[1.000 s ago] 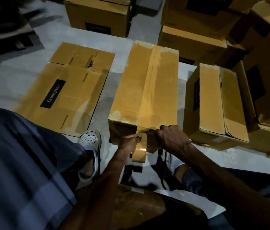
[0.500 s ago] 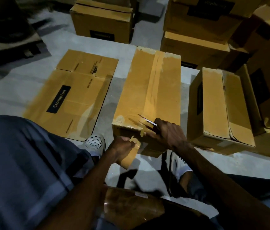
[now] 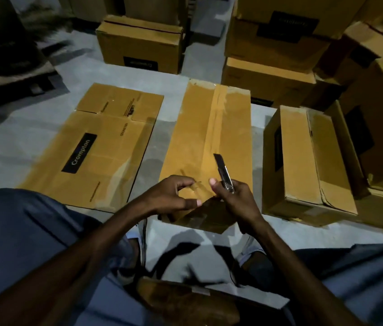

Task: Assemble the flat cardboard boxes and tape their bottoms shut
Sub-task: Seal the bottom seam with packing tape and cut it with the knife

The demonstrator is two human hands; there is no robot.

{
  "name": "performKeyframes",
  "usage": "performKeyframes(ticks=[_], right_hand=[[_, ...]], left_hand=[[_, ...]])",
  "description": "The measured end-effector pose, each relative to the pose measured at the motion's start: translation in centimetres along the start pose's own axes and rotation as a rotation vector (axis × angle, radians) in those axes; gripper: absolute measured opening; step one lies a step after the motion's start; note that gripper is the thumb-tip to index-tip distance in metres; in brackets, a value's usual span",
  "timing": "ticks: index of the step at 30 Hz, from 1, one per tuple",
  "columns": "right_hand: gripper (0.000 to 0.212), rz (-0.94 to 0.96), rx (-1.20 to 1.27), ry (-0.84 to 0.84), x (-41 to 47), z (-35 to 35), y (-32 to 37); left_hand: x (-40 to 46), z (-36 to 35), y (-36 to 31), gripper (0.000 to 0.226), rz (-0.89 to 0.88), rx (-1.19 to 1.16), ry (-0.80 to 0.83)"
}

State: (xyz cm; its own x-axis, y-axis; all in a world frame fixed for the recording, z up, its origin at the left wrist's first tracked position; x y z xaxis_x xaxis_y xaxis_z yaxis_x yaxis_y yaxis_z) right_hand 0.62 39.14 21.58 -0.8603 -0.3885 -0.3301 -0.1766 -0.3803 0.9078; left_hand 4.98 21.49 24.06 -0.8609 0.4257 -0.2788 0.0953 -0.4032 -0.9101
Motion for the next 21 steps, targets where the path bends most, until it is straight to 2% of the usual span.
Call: performKeyframes(ticks=[2, 5, 9, 11, 14, 18, 21], right_hand=[[0.052, -0.012, 0.163, -0.016, -1.8, -0.2, 2.1], [0.03, 0.011, 0.199, 0.023, -3.3, -0.4, 4.1], [0.016, 0.008, -0.015, -0.001, -3.8, -0.3, 3.5], [0.015, -0.012, -0.005, -0.047, -3.9, -0.1, 3.0], [0.017, -0.041, 0.072, -0.086, -4.0, -0.2, 3.0], [0.016, -0.068, 0.268, -0.093, -4.1, -0.1, 2.8], [0.014, -0.121, 0.337, -0.095, -4.2, 0.4, 2.3]], left_hand=[[0.0, -1.0, -0.6, 0.024, -0.005, -0.011, 0.033], [0.0, -1.7, -1.2, 0.031, -0.044, -0.006, 0.042], [0.1, -1.7, -0.9, 0.021, -0.033, -0.03, 0.019], [0.3, -2.3, -0.7, 0.023, -0.03, -0.087, 0.038], [0.5, -2.4, 0.0, 0.048, 0.062, -0.15, 0.017], [0.3, -1.4, 0.9, 0.066, 0.168, -0.001, -0.05], [-0.4, -0.5, 1.2, 0.084, 0.362, 0.278, -0.238]])
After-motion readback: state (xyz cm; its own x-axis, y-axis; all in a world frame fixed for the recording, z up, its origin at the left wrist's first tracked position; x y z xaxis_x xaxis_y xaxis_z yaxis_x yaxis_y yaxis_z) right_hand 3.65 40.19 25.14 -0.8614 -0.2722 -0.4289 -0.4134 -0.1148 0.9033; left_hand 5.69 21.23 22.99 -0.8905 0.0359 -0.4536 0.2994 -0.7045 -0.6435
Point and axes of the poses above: each hand's wrist, its own x-axis towards the middle knuckle, its own z-axis out of the back of the hand, y = z × x, the point moved 5 cm from there along x, towards the middle knuckle, and after that the axes turned 11 degrees about y, right-handed, at the moved point
